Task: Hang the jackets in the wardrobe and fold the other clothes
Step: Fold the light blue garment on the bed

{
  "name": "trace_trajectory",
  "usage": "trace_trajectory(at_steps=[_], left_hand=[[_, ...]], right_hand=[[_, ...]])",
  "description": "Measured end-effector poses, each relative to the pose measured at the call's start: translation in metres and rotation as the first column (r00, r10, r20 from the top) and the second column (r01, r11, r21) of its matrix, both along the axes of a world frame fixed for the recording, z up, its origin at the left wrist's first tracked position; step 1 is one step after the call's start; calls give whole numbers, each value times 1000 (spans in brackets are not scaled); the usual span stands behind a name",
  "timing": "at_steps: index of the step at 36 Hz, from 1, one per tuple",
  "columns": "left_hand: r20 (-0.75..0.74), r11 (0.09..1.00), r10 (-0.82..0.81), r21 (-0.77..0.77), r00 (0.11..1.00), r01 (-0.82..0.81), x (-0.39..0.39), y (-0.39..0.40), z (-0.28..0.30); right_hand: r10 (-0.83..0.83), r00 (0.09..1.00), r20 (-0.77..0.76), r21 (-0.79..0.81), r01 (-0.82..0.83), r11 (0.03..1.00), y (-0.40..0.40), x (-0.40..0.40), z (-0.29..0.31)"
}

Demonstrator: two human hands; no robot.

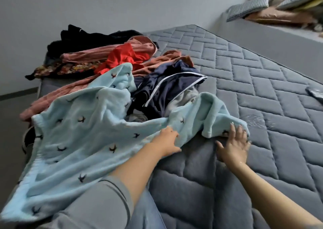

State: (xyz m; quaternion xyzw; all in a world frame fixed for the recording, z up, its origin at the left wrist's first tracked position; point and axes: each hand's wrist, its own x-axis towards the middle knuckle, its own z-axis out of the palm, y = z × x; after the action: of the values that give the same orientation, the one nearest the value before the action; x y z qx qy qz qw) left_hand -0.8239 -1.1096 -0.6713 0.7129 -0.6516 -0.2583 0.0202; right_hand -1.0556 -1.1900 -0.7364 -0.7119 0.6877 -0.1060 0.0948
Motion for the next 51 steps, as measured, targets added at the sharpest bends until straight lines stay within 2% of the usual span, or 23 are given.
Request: trace_trajectory(at_steps=[4, 6, 9, 11, 13, 14, 16, 18, 19, 21, 23, 24, 26, 28, 30, 33, 38, 41, 43, 45, 48, 49, 51], left_hand=[[249, 997, 60, -55, 967, -48, -25, 17, -52], [312, 989, 121, -118, 942, -88, -31, 25, -71], [324, 948, 237, -283, 916, -145, -26, 16, -75], [260, 907, 293, -379, 920, -182, -18, 8, -68], [130, 837, 336, -496, 933, -232, -11, 6, -64], [53, 805, 338, -533, 940, -260, -7, 6, -64], [-146, 803, 278, -506, 949, -313, -2, 8, -60], [-348, 835, 175, -444, 921, -327, -3, 9, -54], [-403, 842, 143, -431, 904, -325, -4, 10, -49], [-498, 853, 120, -391, 859, -346, -6, 11, -43], [-607, 863, 134, -317, 784, -393, -6, 13, -39], [-634, 870, 150, -279, 759, -405, -6, 13, -38], [-638, 892, 169, -226, 752, -392, -7, 13, -37], [-593, 912, 185, -194, 784, -362, -9, 11, -38], [-509, 922, 216, -174, 833, -345, -10, 7, -38], [-410, 914, 244, -205, 879, -350, -9, 1, -44], [-208, 881, 278, -334, 938, -335, 6, -17, -58], [-89, 857, 260, -437, 961, -273, 20, -31, -63], [31, 859, 256, -466, 966, -213, 27, -38, -64], [213, 890, 257, -432, 943, -145, 30, -43, -63], [436, 948, 229, -301, 870, -99, 33, -53, -56], [454, 954, 218, -286, 864, -91, 35, -58, -53], [335, 924, 275, -351, 901, -152, 41, -68, -44]], right_hand=[[124, 989, -85, 2, -124, 992, -29, -12, -3], [173, 977, -122, -54, -181, 982, -39, -15, -5], [241, 945, -223, -142, -276, 951, -55, -24, -5], [286, 921, -265, -202, -343, 918, -64, -29, -5], [292, 944, -154, -256, -324, 911, -70, -32, 2], [287, 957, -52, -263, -290, 920, -72, -33, 8], [261, 939, 222, -227, -211, 951, -76, -33, 26], [156, 831, 534, -141, -94, 986, -78, -32, 52], [88, 731, 677, -87, -38, 995, -81, -31, 66], [-58, 473, 879, 42, 43, 998, -94, -35, 94], [-172, 257, 951, 153, 92, 984, -114, -47, 120], [-208, 207, 956, 182, 136, 974, -125, -55, 130], [-260, 206, 944, 200, 271, 942, -147, -74, 145], [-325, 261, 909, 221, 360, 907, -162, -93, 143], [-414, 339, 845, 286, 369, 884, -169, -104, 125], [-553, 311, 773, 399, 440, 805, -160, -111, 82], [-597, -1, 802, 509, 524, 683, -90, -85, 23], [-497, -181, 849, 526, 392, 755, -53, -62, 3], [-476, -244, 845, 531, 269, 804, -40, -48, 1], [-488, -219, 845, 526, 177, 832, -38, -40, 2], [-525, -126, 842, 540, 159, 827, -48, -41, 2], [-535, -93, 840, 542, 171, 823, -51, -43, 1], [-547, -77, 834, 550, 198, 811, -56, -46, -4]])
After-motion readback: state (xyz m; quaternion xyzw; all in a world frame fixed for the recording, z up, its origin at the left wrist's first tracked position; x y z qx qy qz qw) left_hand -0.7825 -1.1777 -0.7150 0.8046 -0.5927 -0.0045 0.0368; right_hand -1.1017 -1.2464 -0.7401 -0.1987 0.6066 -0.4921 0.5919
